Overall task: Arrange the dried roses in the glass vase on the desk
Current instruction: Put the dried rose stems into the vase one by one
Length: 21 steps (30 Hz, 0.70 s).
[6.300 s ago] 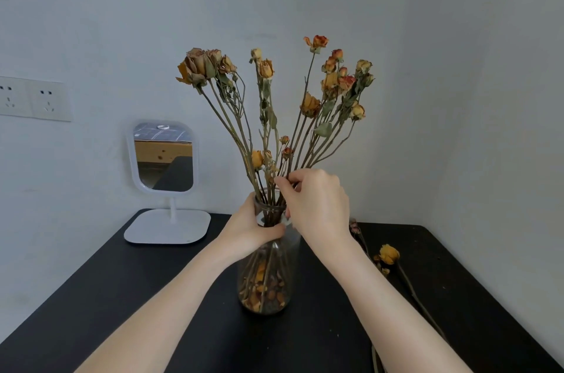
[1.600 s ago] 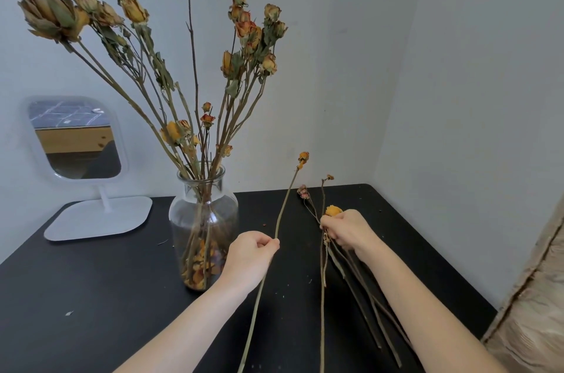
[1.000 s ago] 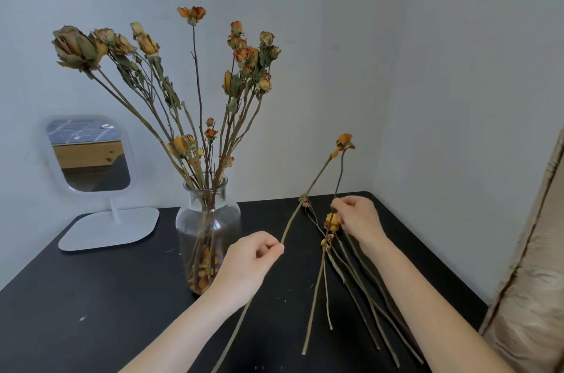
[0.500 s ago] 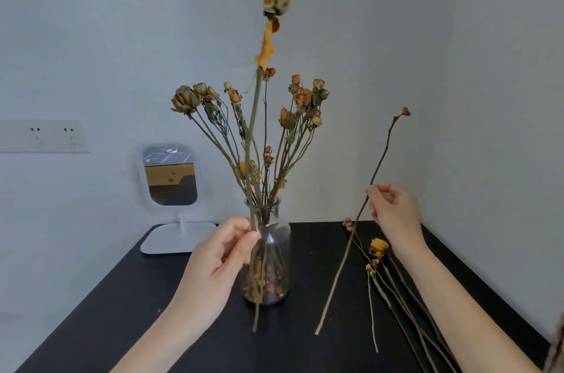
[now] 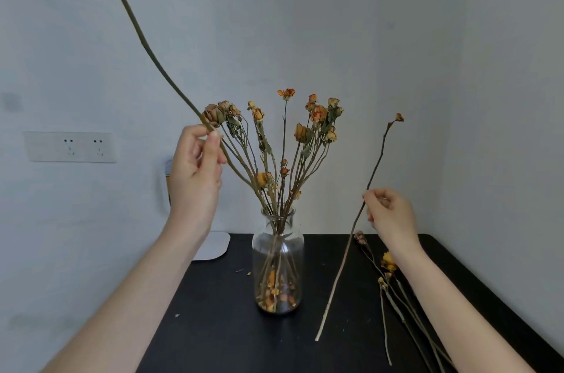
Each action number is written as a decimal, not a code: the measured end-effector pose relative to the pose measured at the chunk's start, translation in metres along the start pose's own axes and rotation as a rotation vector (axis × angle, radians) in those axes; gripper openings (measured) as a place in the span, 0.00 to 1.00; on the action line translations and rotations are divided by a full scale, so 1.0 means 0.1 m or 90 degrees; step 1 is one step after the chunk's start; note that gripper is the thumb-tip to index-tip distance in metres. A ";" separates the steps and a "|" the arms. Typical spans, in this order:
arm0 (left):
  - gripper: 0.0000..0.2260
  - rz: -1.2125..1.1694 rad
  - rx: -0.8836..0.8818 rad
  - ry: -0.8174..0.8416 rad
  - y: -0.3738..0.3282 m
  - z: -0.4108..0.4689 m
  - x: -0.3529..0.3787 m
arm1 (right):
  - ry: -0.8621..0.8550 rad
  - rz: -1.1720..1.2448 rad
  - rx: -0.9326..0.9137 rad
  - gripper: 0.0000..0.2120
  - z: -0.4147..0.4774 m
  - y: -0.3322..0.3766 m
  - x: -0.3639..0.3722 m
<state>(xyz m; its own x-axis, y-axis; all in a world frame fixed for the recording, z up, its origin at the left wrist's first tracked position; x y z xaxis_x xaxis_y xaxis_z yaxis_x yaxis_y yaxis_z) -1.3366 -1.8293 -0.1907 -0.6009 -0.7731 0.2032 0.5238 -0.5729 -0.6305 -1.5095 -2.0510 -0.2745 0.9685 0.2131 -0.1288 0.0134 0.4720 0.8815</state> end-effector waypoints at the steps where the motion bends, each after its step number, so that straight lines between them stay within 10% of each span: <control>1: 0.08 -0.006 0.004 -0.006 -0.02 0.03 0.02 | -0.001 -0.002 0.001 0.03 0.00 -0.01 0.00; 21: 0.04 0.188 -0.025 0.028 0.64 -0.04 0.14 | 0.004 -0.023 -0.002 0.04 0.02 -0.13 0.06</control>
<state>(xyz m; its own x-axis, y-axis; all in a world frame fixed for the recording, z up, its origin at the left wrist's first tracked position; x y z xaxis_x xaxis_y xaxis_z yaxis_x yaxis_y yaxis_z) -1.3137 -1.8754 -0.2318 -0.4522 -0.8916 -0.0245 0.6563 -0.3140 -0.6860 -1.5032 -2.0577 -0.2856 0.9660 0.2008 -0.1628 0.0473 0.4820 0.8749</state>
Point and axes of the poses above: each hand's wrist, its own z-axis towards the middle knuckle, its own x-axis out of the palm, y = z × x, the point moved 3 cm from there along z, towards the middle knuckle, and after that the axes turned 2 degrees about -z, right-handed, at the moved point
